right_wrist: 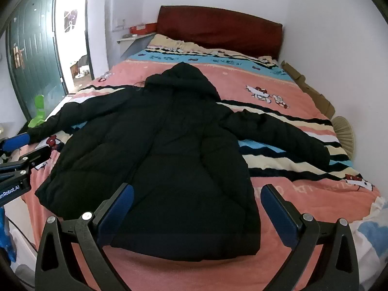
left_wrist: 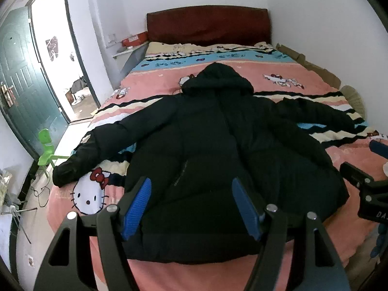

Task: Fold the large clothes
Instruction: 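Position both grippers over the black jacket's body near the hem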

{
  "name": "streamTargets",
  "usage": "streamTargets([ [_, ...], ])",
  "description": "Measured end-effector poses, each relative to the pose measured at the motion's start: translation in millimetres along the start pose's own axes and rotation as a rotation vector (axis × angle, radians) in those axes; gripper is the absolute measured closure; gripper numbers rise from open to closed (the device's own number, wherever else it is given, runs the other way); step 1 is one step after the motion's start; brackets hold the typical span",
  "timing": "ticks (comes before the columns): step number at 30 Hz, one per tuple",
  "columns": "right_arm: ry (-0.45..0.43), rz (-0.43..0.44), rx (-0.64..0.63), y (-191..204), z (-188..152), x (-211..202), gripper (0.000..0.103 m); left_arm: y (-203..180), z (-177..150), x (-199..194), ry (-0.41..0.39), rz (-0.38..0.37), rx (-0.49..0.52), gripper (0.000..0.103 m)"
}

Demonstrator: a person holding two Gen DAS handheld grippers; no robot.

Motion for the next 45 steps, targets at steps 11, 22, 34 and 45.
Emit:
streamTargets([
  [11, -0.029, 0.022, -0.001, 4.1, 5.7, -3.0, 0.001, 10.4, 3.0, -11.4, -0.027, -0.018, -0.065, 0.035],
  [22, -0.028, 0.034, 0.028, 0.7, 8.9, 11.1, 0.001, 16.2, 8.1, -0.3, -0.016, 0.001, -0.039, 0.035],
  [34, 0.001, 0.012, 0.053, -10.9, 8.9, 31.8, 0.001, 20.4, 11.7, 16.7, -0.019, 0.011, -0.016, 0.035],
  [45, 0.028, -0.005, 0.067, -16.0, 15.4, 54.8, 0.001, 28.8, 16.2, 46.7, 0.033, -0.020, -0.029, 0.035],
])
Point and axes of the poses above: each gripper's, at about its wrist camera, not at the fingertips, and x roughly the way its jaws point, y to its left, z to its top, the point moved 7 cm from there along x, roughly the way its jaws point, and after that the axes turned 7 degrees about -x, right-handed, at the moved point
